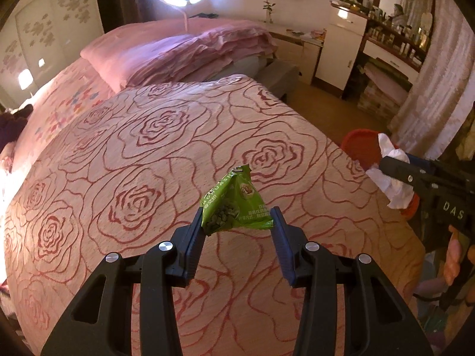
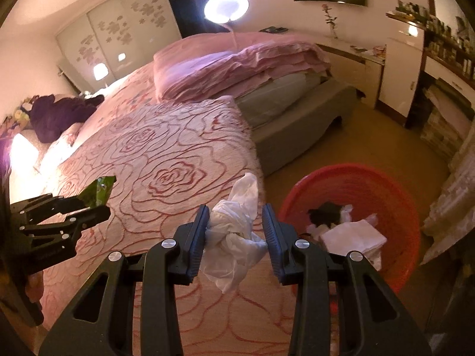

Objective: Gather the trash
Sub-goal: 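Carry the green packet and white tissue over the red wastebasket, then open both tools to drop the packet and tissue into the wastebasket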

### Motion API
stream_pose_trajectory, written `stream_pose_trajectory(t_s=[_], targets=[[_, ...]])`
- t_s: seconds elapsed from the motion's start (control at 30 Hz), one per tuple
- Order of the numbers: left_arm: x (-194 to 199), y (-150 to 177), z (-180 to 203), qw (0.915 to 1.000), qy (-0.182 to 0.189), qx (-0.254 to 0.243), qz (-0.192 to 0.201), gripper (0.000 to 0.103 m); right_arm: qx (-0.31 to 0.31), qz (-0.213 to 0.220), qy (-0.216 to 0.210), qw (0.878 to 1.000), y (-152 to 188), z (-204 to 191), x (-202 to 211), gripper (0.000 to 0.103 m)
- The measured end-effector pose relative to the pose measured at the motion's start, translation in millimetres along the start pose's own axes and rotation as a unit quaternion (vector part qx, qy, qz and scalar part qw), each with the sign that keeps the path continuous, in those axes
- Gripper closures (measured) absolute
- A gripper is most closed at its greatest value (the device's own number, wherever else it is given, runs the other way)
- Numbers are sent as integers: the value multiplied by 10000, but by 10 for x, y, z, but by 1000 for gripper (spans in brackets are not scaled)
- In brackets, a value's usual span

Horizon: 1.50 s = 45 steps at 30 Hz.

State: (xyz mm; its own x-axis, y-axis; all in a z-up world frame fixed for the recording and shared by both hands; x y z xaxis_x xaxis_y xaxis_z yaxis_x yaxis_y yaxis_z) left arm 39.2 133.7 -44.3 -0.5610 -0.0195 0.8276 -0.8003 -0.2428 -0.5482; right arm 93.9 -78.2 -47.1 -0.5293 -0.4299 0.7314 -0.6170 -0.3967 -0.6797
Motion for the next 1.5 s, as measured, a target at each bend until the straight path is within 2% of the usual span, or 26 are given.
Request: stream_pose_trajectory(t_s=[0.27, 0.57, 0.97, 1.23, 1.3, 1.37, 1.43, 1.5], targets=[[14, -58, 277, 9995, 233, -229, 28, 61, -326, 146, 412, 9985, 59, 378, 215, 67], [-37, -157, 760, 9961, 580, -672, 15, 61, -766, 162, 874, 9931, 230, 823, 381, 67], [-395, -273, 1521, 9853, 1220, -1155, -319, 61, -1075, 122, 1033, 9887, 410, 1139, 390, 67], [-725, -300, 1817, 9811, 1372, -1226, -607, 61, -1165, 14, 1038, 9877, 438, 1347, 287, 67], [-790, -318, 1892, 9802, 1425, -1217, -638, 60, -1185, 10, 1032, 9876, 427, 1378, 259, 67], [-826, -325, 1948, 9798, 1435, -1225, -656, 54, -1218, 15, 1013, 9874, 423, 1390, 242, 67], [-853, -331, 1979, 9802, 1416, -1240, -620, 41, -1235, 9, 1001, 9873, 432, 1401, 230, 67], [-874, -347, 1979, 9809, 1391, -1224, -587, 39, -1256, -4, 1007, 9870, 441, 1410, 223, 67]])
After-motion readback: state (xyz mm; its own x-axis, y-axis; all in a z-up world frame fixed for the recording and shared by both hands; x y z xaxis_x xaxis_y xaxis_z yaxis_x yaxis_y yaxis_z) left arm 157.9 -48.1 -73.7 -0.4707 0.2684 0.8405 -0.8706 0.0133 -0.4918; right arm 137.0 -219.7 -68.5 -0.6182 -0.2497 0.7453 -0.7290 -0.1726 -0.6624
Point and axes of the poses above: each gripper's, at about its wrist camera, not at the fingertips, and x roughly against the way its jaws point, z to its right, y to its underside, the point moved 1 cm from there along -x, roughly the way its jaws point, and after that the axes turned 13 degrees about x, right-handed, at the moved point
